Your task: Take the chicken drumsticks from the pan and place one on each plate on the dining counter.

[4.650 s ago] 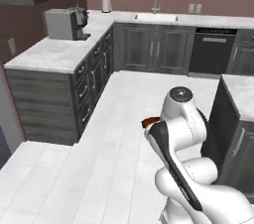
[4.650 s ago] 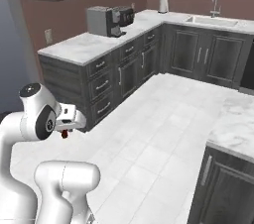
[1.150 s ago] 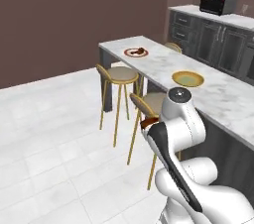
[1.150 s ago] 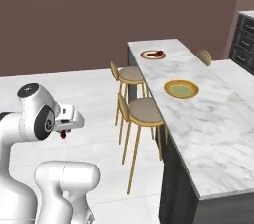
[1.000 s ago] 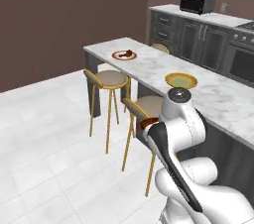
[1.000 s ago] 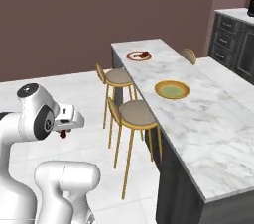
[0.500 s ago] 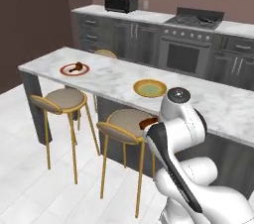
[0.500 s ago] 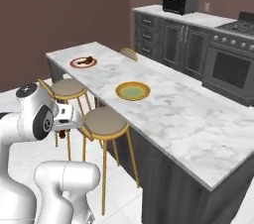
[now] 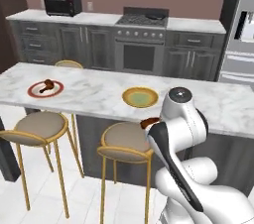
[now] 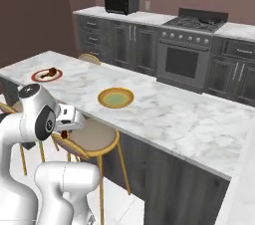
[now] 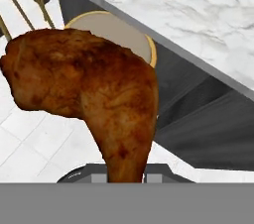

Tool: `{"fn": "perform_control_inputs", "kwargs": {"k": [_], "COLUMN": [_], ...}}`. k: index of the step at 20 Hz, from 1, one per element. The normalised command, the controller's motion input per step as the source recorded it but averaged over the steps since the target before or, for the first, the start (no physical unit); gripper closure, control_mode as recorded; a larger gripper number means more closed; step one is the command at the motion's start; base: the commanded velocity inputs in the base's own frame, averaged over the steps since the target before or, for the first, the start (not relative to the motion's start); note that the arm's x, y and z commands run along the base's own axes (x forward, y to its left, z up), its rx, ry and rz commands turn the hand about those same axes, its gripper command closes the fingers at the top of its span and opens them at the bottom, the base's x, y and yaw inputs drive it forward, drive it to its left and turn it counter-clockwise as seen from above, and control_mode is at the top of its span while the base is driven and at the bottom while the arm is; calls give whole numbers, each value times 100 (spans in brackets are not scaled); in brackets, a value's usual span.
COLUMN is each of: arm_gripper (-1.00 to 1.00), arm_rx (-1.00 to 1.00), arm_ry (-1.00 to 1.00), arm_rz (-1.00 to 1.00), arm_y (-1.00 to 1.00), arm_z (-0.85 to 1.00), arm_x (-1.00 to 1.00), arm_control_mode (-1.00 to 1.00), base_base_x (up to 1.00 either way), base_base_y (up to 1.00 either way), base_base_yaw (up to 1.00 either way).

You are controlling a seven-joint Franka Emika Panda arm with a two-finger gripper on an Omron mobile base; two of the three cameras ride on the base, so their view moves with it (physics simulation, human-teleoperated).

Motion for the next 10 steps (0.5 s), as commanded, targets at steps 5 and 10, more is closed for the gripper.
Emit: {"fn": "perform_control_inputs", "kwargs": {"k": [5,10], "arm_gripper": [100,100], "arm_rx": [0,0], "arm_ry": [0,0], "arm_rz": [0,0], "arm_y": [0,0], "arm_z": [0,0], "arm_x": [0,0], "arm_control_mode": [100,100], "base_base_x": [0,13], "base_base_y": [79,44], "base_base_yaw": [-42,-25]}}
